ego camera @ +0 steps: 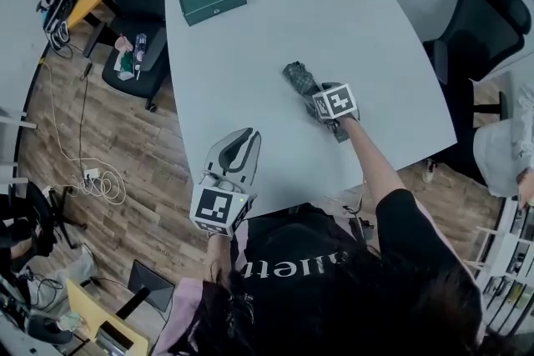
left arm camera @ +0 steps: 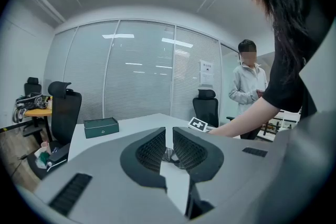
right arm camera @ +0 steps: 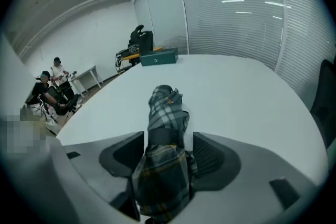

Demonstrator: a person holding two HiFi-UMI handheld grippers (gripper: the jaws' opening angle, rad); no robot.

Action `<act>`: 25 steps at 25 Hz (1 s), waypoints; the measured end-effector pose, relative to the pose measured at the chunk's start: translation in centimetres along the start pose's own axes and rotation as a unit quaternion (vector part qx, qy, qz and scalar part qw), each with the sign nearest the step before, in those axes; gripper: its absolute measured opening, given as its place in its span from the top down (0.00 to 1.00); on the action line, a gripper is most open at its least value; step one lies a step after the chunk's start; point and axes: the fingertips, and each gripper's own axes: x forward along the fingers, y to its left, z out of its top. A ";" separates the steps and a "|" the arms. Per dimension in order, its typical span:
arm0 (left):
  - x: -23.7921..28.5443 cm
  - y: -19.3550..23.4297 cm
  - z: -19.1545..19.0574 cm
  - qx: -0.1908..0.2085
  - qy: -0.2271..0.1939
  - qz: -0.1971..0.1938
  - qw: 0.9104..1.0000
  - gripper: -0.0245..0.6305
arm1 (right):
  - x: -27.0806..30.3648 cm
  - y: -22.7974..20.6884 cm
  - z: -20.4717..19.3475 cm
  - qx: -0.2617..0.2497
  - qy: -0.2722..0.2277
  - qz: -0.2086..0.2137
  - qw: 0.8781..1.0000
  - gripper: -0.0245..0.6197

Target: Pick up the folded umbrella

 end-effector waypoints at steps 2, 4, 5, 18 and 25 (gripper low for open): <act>-0.2 0.8 -0.2 -0.004 0.001 0.008 1.000 0.89 | 1.3 -0.3 -0.4 -0.009 0.023 0.000 1.000 0.52; -0.5 1.5 -0.5 -0.008 0.003 0.017 1.000 0.89 | 2.2 -0.1 -0.5 -0.007 0.032 0.012 0.999 0.51; -0.7 1.8 -0.7 -0.010 0.004 0.021 1.000 0.89 | 2.5 0.2 -0.7 -0.007 0.037 0.016 0.999 0.51; -2.8 3.1 -2.0 -0.028 0.014 0.052 0.998 0.89 | 3.0 0.1 -2.0 0.007 0.035 -0.002 0.999 0.61; -4.0 2.5 -2.4 -0.029 0.018 0.065 0.997 0.89 | -0.3 2.7 -1.4 0.001 0.005 0.045 0.999 0.61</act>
